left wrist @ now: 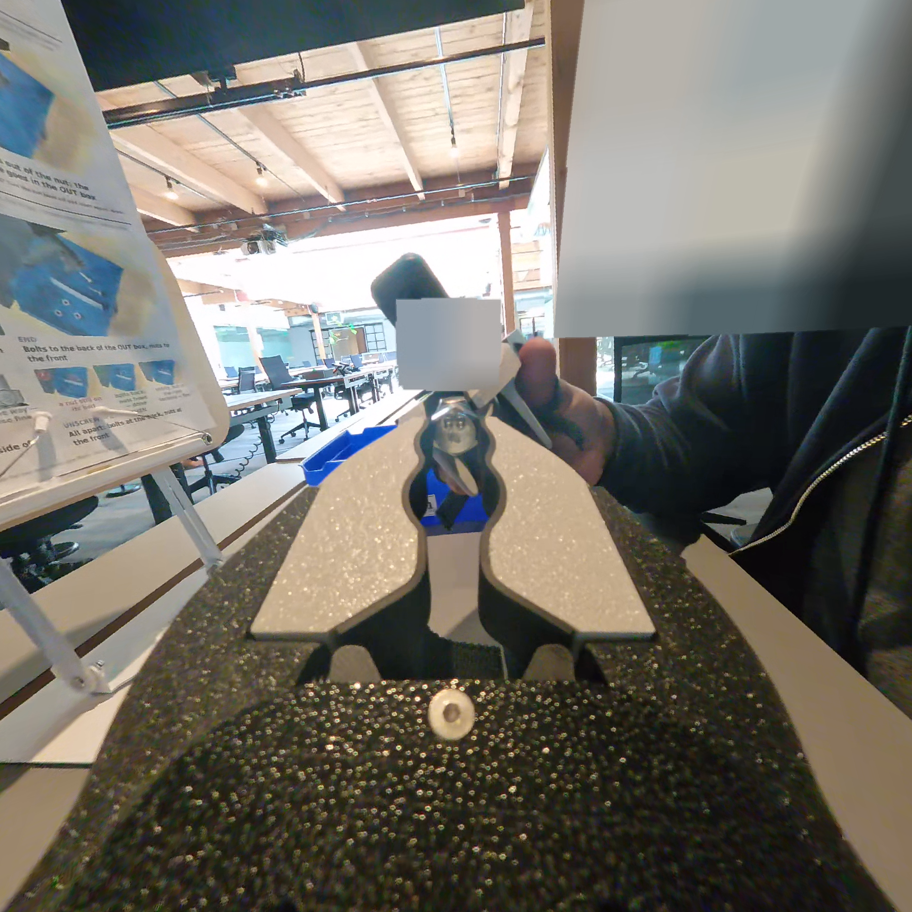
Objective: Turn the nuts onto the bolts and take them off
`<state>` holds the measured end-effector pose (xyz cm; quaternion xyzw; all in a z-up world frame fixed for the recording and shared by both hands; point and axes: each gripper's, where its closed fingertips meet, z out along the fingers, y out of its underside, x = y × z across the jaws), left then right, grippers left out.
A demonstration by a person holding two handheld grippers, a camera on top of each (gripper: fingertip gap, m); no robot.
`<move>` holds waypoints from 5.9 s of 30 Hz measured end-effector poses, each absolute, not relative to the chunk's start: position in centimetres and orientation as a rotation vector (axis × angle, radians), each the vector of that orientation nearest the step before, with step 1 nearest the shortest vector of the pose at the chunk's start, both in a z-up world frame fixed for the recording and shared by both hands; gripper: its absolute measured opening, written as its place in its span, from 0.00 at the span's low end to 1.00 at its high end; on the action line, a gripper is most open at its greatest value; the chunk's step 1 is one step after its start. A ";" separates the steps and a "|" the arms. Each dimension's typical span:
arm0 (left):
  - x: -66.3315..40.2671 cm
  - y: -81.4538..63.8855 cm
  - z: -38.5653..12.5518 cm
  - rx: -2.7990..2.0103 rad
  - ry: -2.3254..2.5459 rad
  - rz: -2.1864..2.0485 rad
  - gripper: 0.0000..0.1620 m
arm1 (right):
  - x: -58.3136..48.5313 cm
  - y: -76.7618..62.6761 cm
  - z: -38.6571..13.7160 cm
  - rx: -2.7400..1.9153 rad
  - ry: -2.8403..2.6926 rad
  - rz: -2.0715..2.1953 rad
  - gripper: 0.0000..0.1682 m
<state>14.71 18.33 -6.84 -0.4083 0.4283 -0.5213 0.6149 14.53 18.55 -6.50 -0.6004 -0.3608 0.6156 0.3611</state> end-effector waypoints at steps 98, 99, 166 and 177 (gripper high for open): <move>13.5 18.6 -6.1 -0.918 0.908 -1.364 0.10 | 14.5 18.8 -6.1 -1.461 -0.908 1.572 0.20; 13.5 18.6 -6.1 -0.914 0.909 -1.352 0.10 | 14.4 18.8 -6.2 -1.482 -0.891 1.595 0.20; 14.5 18.6 -7.1 -1.028 0.886 -1.659 0.10 | 14.8 18.6 -7.1 -1.119 -1.394 0.523 0.10; 14.1 18.3 -6.3 -0.930 0.951 -1.280 0.10 | 14.5 18.3 -5.6 -1.491 -1.003 1.454 0.24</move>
